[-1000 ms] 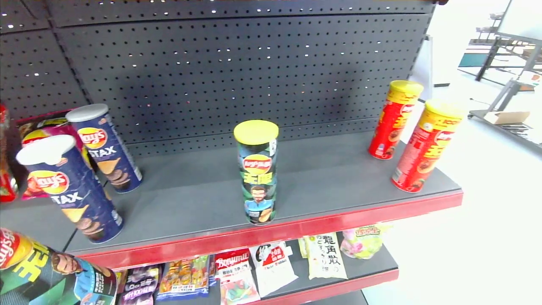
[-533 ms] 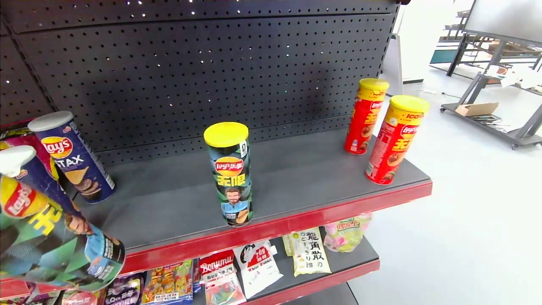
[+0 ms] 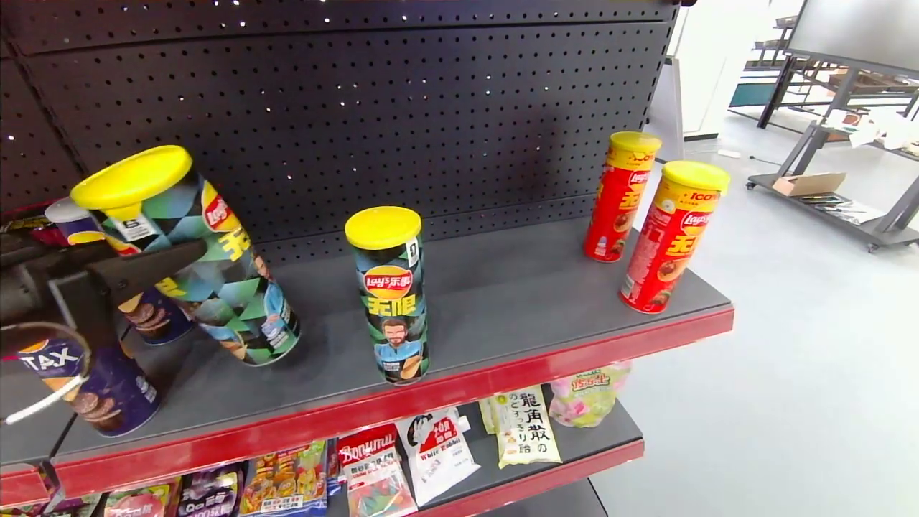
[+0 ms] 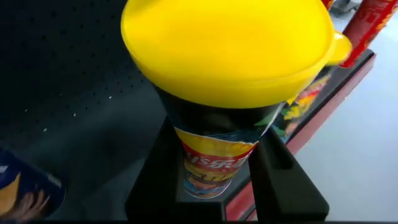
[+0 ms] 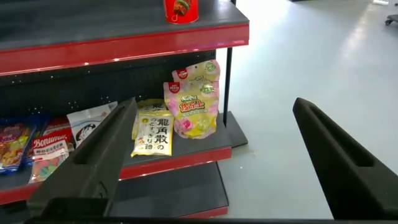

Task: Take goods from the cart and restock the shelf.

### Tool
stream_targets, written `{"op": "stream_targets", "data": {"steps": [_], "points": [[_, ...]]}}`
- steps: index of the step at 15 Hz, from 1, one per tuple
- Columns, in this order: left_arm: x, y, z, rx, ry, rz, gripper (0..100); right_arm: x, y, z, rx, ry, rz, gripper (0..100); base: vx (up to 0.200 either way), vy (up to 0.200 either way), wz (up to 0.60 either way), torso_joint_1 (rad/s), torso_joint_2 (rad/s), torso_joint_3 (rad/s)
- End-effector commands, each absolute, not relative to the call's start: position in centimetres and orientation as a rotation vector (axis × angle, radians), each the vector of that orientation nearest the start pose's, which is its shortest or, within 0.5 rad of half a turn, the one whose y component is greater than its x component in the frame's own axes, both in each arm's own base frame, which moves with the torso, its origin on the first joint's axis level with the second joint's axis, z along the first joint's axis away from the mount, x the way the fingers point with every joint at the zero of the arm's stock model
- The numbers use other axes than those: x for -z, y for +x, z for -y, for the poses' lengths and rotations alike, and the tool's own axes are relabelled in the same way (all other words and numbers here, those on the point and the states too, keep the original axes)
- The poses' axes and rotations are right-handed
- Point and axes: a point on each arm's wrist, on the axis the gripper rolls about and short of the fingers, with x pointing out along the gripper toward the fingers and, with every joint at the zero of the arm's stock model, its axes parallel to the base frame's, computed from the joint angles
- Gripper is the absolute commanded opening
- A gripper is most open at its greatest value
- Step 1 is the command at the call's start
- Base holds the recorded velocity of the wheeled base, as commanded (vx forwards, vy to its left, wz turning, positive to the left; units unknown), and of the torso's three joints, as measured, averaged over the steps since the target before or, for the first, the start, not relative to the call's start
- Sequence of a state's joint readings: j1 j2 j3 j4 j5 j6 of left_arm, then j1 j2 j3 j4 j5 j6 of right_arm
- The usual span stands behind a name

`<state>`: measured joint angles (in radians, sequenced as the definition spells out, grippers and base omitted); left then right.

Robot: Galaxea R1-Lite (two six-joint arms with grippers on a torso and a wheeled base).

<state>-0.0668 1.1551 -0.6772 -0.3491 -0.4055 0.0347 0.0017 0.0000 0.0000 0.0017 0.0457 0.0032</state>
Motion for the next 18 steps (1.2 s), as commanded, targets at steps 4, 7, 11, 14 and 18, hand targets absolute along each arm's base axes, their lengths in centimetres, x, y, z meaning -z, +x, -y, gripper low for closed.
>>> {"op": "stream_targets", "data": {"steps": [4,7,11,14,18], "points": [[-23.4,26.3,4.7,0.550,0.016,-0.172,0,-7.5,-2.3,-0.1,-0.048,0.005,-0.003,100,0.000,0.000,0.00,0.000,0.00,0.000],[-23.7,30.5,6.6,0.596,0.021,-0.158,0,-7.5,-2.3,-0.1,-0.048,0.003,-0.003,100,0.000,0.000,0.00,0.000,0.00,0.000],[-20.8,36.1,8.5,0.627,0.111,-0.137,0,-7.5,-2.3,-0.1,-0.048,0.003,-0.003,100,0.000,0.000,0.00,0.000,0.00,0.000],[-19.7,38.0,9.4,0.642,0.113,-0.119,0,-7.5,-2.3,-0.1,-0.048,0.005,-0.003,100,0.000,0.000,0.00,0.000,0.00,0.000],[-19.5,38.3,9.6,0.754,0.106,-0.113,0,-7.5,-2.3,-0.1,-0.049,0.003,-0.003,100,0.000,0.000,0.00,0.000,0.00,0.000]]}}
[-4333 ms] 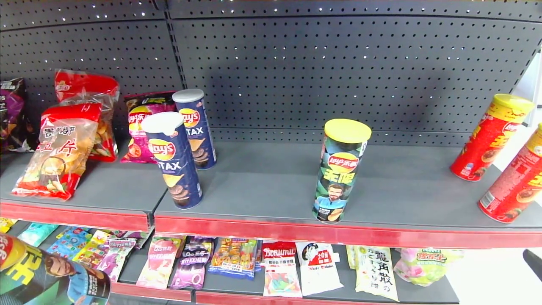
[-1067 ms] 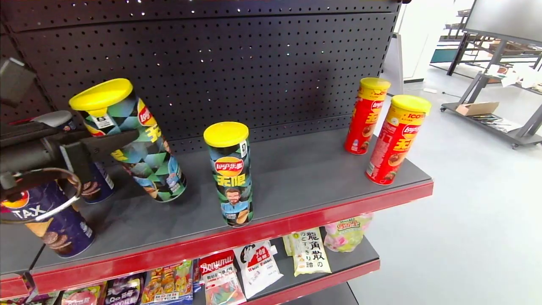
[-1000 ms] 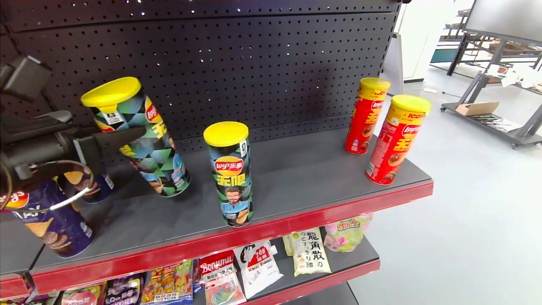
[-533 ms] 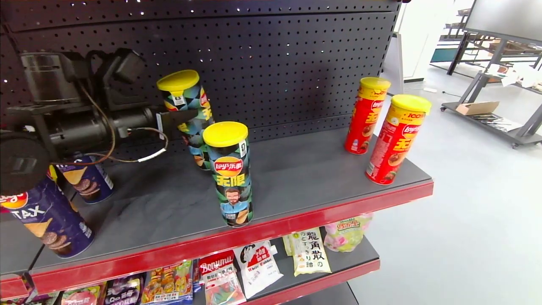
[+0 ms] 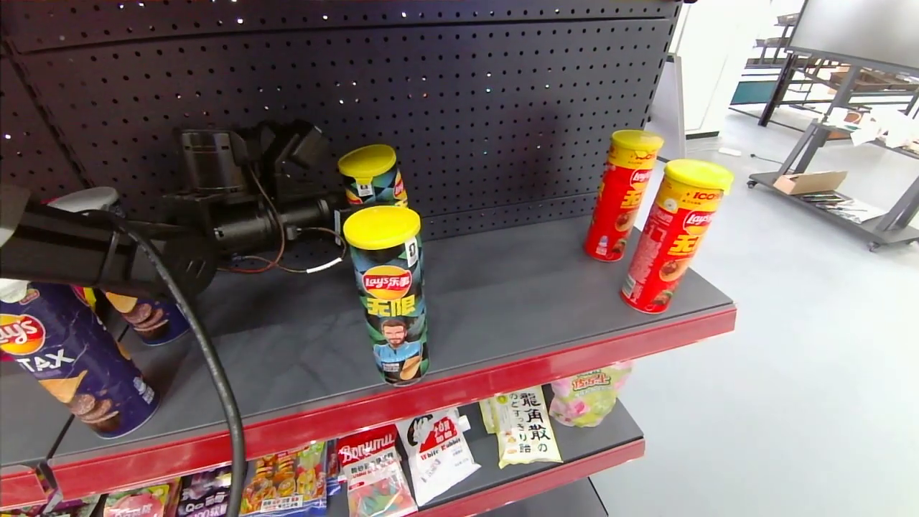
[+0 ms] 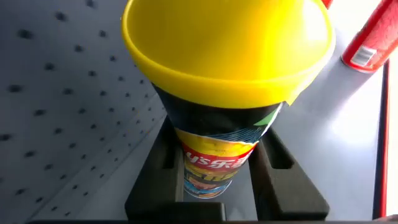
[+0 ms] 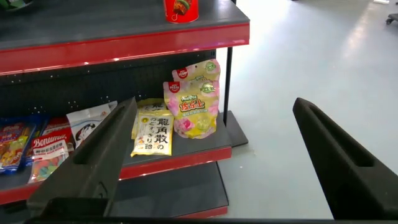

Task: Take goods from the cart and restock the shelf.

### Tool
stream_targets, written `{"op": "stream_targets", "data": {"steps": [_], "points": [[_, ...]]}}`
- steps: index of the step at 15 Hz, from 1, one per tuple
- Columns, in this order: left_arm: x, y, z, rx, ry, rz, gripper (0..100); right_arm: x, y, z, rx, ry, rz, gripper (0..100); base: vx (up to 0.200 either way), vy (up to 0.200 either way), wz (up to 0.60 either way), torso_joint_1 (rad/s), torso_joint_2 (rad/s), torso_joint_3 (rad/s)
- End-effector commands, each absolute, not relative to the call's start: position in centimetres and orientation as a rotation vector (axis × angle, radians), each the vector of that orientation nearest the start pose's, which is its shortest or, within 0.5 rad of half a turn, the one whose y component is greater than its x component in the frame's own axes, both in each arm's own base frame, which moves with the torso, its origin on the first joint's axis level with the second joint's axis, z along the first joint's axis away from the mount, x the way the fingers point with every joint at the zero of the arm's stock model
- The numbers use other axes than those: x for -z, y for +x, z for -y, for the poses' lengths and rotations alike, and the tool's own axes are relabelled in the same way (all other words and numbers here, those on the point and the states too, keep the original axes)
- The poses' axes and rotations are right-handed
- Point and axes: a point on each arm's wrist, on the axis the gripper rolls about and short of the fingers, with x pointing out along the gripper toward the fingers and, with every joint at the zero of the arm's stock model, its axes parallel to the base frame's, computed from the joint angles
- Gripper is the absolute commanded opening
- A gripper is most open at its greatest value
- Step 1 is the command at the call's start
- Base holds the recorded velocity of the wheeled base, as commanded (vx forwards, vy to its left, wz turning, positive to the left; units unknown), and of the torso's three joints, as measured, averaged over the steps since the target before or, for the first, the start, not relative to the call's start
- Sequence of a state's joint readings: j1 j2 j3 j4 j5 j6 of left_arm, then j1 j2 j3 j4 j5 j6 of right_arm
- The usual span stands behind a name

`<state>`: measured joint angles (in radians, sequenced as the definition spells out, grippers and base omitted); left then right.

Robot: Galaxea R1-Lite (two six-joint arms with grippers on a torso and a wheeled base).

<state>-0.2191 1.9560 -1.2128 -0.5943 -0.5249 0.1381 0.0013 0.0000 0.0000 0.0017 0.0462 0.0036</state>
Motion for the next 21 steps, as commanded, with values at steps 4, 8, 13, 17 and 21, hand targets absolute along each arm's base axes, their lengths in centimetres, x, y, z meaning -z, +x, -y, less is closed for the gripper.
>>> {"op": "stream_targets", "data": {"steps": [4,8,13,17,21], "points": [[-19.04,38.53,9.70,0.759,0.105,-0.120,0,-7.54,-2.27,-0.10,-0.048,0.003,-0.003,100,0.000,0.000,0.00,0.000,0.00,0.000],[-19.37,38.28,9.82,0.789,0.103,-0.113,0,-7.54,-2.27,-0.10,-0.048,0.003,-0.003,100,0.000,0.000,0.00,0.000,0.00,0.000],[-19.69,38.06,9.76,0.813,0.105,-0.102,0,-7.54,-2.27,-0.10,-0.049,0.005,-0.003,100,0.000,0.000,0.00,0.000,0.00,0.000],[-19.83,37.96,9.74,0.813,0.110,-0.097,0,-7.54,-2.27,-0.10,-0.048,0.003,-0.003,100,0.000,0.000,0.00,0.000,0.00,0.000],[-19.49,37.92,9.73,0.815,0.123,-0.104,0,-7.54,-2.27,-0.10,-0.049,0.003,-0.003,100,0.000,0.000,0.00,0.000,0.00,0.000]]}}
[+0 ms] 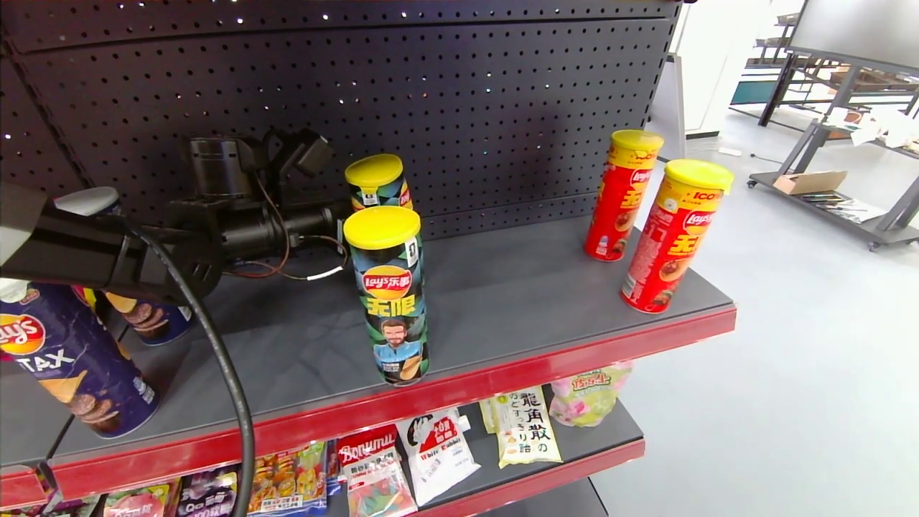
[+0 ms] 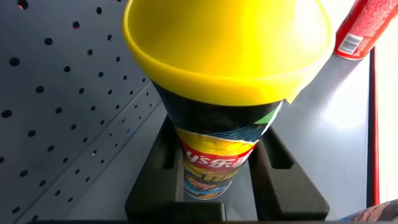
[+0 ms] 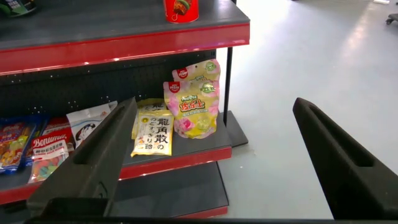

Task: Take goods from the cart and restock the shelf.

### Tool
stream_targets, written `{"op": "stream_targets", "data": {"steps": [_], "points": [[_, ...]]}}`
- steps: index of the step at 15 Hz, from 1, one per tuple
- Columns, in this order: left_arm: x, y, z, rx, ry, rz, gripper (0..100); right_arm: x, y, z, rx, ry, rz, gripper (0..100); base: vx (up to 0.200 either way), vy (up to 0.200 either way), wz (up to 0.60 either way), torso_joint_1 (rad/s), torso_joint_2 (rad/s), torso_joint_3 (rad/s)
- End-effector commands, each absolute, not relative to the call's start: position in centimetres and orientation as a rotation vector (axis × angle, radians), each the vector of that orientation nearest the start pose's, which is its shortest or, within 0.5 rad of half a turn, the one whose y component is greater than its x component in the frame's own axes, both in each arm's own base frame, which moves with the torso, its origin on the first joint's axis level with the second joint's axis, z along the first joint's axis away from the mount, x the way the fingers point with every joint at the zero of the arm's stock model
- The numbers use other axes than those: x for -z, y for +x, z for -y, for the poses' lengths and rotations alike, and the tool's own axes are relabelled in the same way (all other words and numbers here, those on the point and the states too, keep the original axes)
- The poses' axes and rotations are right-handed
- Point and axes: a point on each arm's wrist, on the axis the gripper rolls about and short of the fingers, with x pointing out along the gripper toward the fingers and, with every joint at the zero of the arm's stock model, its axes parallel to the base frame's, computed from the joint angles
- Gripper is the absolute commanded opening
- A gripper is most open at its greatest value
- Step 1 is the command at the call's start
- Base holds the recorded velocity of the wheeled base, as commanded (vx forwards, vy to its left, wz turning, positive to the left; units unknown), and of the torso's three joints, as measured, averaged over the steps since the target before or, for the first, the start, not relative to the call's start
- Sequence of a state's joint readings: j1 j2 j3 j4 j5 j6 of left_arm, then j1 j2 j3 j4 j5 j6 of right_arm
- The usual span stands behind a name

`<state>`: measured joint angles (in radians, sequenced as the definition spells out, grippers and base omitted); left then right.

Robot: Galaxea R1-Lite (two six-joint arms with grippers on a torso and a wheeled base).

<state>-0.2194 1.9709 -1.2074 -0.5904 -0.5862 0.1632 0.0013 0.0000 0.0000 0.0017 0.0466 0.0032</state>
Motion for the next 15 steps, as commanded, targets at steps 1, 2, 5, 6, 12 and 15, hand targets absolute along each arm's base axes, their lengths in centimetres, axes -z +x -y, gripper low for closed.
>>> {"op": "stream_targets", "data": {"steps": [1,2,5,6,12,15], "points": [[-19.0,37.8,9.7,0.818,0.134,-0.125,0,-7.5,-2.3,-0.1,-0.048,0.003,-0.002,100,0.000,0.000,0.00,0.000,0.00,0.000],[-18.7,37.7,9.6,0.819,0.146,-0.138,0,-7.5,-2.3,-0.1,-0.049,0.003,-0.003,100,0.000,0.000,0.00,0.000,0.00,0.000],[-18.5,37.7,9.7,0.823,0.156,-0.148,0,-7.5,-2.3,-0.1,-0.049,0.003,-0.003,100,0.000,0.000,0.00,0.000,0.00,0.000],[-18.5,37.7,9.7,0.823,0.160,-0.146,0,-7.5,-2.3,-0.1,-0.049,0.003,-0.003,100,0.000,0.000,0.00,0.000,0.00,0.000],[-19.0,36.5,9.1,0.810,0.163,-0.162,100,-7.5,-2.3,-0.1,-0.048,0.003,-0.003,100,0.000,0.000,0.00,0.000,0.00,0.000],[-19.1,34.2,7.8,0.773,0.157,-0.191,100,-7.5,-2.3,-0.1,-0.049,0.003,-0.003,100,0.000,0.000,0.00,0.000,0.00,0.000]]}}
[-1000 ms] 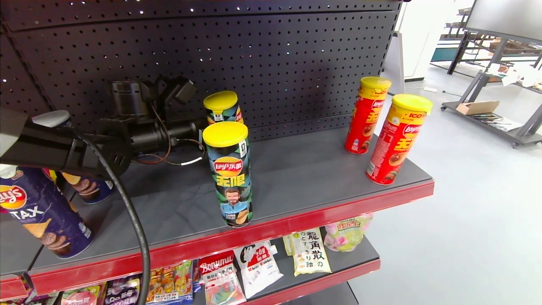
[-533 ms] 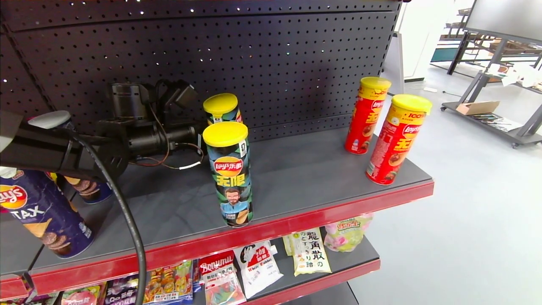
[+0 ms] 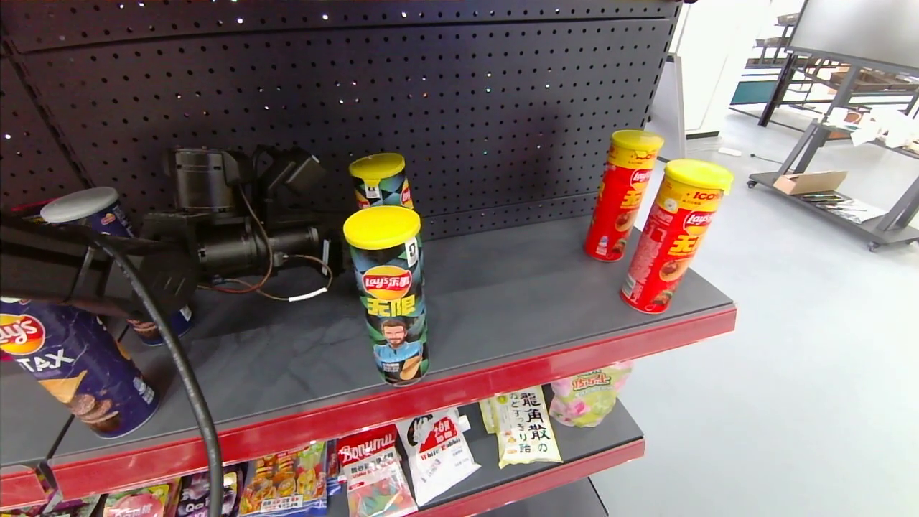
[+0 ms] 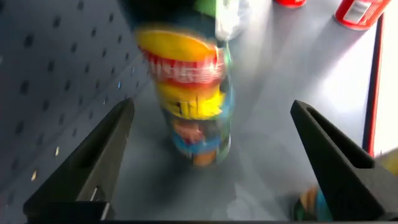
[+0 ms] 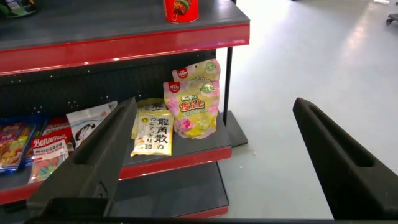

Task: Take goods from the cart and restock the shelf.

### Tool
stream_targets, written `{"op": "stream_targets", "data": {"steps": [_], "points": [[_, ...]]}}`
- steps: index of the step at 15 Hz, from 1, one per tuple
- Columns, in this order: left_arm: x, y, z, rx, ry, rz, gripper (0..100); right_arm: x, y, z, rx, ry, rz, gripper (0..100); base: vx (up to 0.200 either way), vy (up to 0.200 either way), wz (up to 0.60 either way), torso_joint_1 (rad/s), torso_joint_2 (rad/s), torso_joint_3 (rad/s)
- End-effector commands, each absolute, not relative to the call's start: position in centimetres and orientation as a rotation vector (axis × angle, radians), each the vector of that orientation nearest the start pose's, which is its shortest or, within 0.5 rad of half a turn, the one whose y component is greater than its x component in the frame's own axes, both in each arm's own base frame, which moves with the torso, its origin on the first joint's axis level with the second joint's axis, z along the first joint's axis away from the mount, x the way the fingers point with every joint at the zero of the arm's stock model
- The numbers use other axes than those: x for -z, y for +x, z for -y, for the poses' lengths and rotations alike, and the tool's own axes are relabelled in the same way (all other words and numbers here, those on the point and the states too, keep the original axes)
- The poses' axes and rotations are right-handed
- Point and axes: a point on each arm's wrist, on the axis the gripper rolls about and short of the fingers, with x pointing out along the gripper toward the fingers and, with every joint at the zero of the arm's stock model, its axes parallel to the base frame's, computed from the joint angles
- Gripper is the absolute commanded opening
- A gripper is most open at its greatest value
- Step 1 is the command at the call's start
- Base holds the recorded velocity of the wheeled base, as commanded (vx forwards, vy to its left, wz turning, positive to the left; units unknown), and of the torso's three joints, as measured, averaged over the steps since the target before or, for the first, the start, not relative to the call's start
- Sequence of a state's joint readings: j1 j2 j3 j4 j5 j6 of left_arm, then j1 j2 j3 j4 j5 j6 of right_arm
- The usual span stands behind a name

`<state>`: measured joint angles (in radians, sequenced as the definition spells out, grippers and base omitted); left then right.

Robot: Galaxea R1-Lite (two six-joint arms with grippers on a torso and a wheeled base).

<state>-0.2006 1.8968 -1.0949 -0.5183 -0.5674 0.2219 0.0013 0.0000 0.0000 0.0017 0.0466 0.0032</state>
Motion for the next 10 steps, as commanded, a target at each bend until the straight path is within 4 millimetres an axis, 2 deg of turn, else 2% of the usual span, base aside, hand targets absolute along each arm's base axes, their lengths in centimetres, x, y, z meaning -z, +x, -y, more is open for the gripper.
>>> {"op": "stream_targets", "data": {"steps": [1,4,6,8,10], "points": [[-19.1,33.8,7.5,0.763,0.158,-0.194,100,-7.5,-2.3,-0.1,-0.049,0.003,-0.003,100,0.000,0.000,0.00,0.000,0.00,0.000],[-20.0,31.7,5.9,0.719,0.157,-0.186,100,-7.5,-2.3,-0.1,-0.048,0.003,-0.003,100,0.000,0.000,0.00,0.000,0.00,0.000],[-20.7,29.9,5.4,0.683,0.162,-0.175,100,-7.5,-2.3,-0.1,-0.048,0.003,-0.003,100,0.000,0.000,0.00,0.000,0.00,0.000],[-21.1,29.0,5.2,0.638,0.170,-0.169,100,-7.5,-2.3,-0.1,-0.048,0.003,-0.003,100,0.000,0.000,0.00,0.000,0.00,0.000],[-22.1,27.2,4.8,0.523,0.192,-0.146,100,-7.5,-2.3,-0.1,-0.048,0.003,-0.003,100,0.000,0.000,0.00,0.000,0.00,0.000]]}}
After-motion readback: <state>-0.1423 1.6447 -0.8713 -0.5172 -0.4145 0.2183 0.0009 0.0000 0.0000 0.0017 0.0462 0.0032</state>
